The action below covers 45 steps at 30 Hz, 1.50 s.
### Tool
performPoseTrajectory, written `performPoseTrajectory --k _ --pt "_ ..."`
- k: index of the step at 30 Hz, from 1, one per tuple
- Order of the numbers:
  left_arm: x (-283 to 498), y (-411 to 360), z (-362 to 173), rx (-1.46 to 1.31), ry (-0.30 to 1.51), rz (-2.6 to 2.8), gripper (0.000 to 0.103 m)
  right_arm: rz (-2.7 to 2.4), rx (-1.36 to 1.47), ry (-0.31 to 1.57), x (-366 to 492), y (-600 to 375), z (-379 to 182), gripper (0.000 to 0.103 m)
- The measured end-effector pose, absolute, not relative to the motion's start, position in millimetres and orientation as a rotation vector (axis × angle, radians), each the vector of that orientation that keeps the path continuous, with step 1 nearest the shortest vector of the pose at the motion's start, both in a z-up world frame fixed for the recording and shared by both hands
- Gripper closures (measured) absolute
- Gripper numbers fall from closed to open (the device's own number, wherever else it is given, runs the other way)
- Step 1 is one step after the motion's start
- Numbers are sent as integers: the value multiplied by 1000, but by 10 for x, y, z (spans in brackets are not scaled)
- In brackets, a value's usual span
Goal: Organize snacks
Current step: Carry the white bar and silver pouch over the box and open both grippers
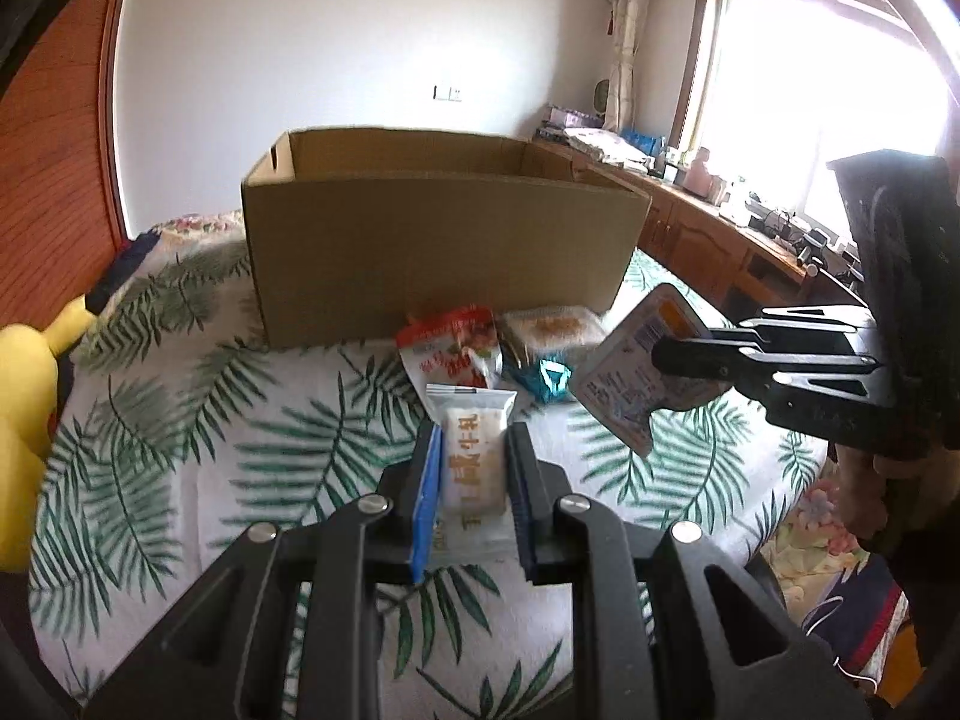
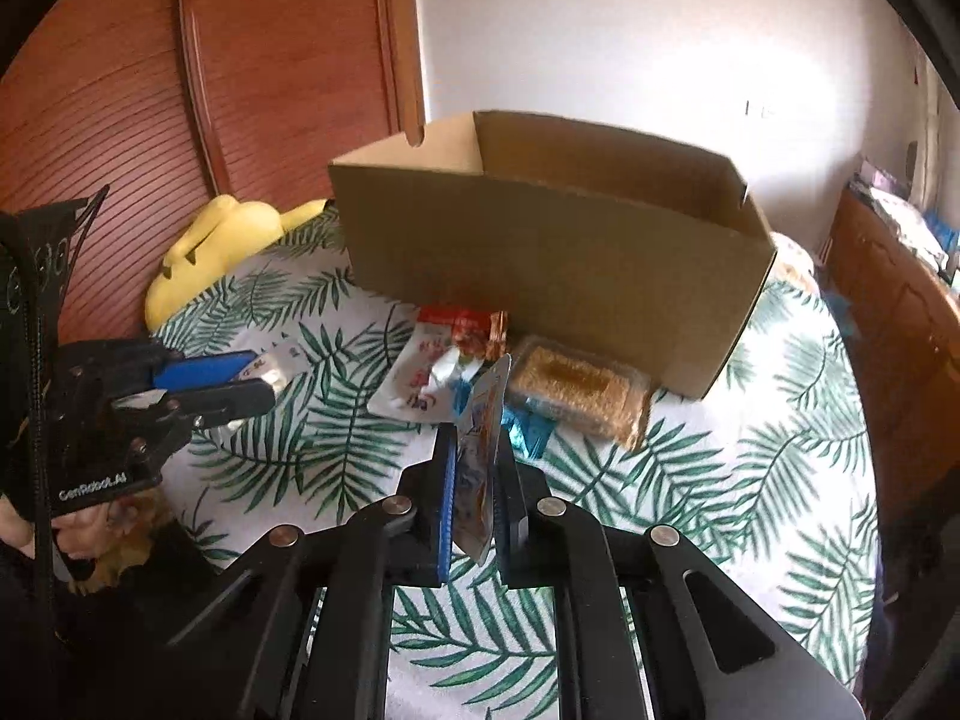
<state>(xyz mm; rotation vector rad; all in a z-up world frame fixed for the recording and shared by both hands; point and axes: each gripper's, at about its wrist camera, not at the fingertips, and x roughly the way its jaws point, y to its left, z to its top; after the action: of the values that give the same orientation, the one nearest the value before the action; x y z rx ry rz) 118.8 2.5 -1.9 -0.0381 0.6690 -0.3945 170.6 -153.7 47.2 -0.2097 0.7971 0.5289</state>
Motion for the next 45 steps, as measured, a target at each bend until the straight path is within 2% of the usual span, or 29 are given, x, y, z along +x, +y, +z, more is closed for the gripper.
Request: performPoseTrajectory --k 14,25,33,45 --pt "1630 30 680 24 542 -381 84 483 -247 661 1891 -1550 1156 95" --pt "1965 -131 999 70 480 -382 84 387 -283 613 2295 -1518 1399 95" --pt "2250 -188 1015 84 479 -365 84 326 -270 608 2590 -1533 1442 95" --pt "2790 8 701 -14 578 -305 84 231 -255 671 3021 -1639 1146 95"
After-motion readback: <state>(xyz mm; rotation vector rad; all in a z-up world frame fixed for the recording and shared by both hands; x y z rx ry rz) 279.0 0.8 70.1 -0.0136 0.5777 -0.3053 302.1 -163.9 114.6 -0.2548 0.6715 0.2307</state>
